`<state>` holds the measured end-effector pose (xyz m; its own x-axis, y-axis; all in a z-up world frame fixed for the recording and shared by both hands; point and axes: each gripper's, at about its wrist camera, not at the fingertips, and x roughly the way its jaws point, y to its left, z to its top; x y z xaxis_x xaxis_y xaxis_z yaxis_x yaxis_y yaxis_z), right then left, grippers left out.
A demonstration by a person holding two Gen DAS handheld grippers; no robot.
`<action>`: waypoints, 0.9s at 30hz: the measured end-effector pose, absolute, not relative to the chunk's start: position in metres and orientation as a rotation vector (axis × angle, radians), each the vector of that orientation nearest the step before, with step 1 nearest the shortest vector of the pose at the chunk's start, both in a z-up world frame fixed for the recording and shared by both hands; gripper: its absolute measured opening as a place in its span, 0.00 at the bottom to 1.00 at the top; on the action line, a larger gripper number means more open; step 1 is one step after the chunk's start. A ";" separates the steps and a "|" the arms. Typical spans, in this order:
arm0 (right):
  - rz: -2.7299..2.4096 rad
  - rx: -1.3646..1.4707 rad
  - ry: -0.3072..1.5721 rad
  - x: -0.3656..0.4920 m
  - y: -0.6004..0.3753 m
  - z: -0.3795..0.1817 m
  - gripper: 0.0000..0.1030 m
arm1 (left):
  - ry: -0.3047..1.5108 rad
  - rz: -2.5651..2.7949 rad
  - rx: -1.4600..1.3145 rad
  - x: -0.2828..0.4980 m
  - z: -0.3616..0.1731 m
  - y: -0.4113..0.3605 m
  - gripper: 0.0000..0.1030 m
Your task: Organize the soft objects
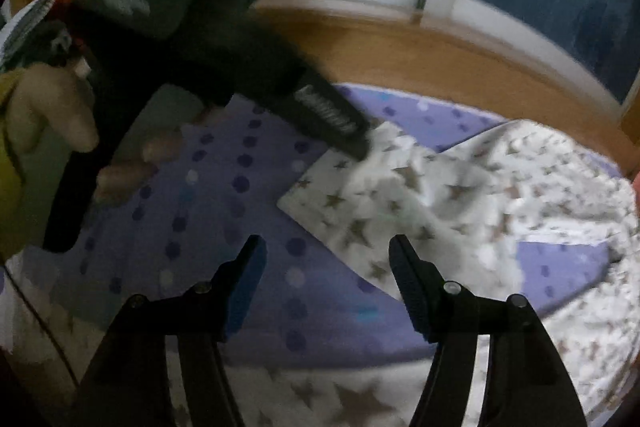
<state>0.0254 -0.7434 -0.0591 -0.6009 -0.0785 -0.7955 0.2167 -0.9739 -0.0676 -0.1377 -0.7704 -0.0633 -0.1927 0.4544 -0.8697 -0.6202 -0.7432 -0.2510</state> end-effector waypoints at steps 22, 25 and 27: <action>-2.712 1.344 0.097 0.006 -0.729 -0.080 0.24 | 0.000 1.910 -1.346 -0.152 -0.075 -0.763 0.17; -2.711 1.363 0.073 0.007 -0.729 -0.078 0.26 | -0.067 1.874 -1.372 -0.154 -0.076 -0.763 0.28; -2.694 1.368 0.006 0.010 -0.725 -0.075 0.42 | -0.048 1.872 -1.371 -0.152 -0.075 -0.757 0.32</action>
<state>0.0097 -0.7246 -0.0754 -0.5846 -0.1049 -0.8045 0.1084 -0.9928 0.0507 -0.1518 -0.7573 -0.0747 -0.0953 0.6108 -0.7860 -0.5696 -0.6810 -0.4601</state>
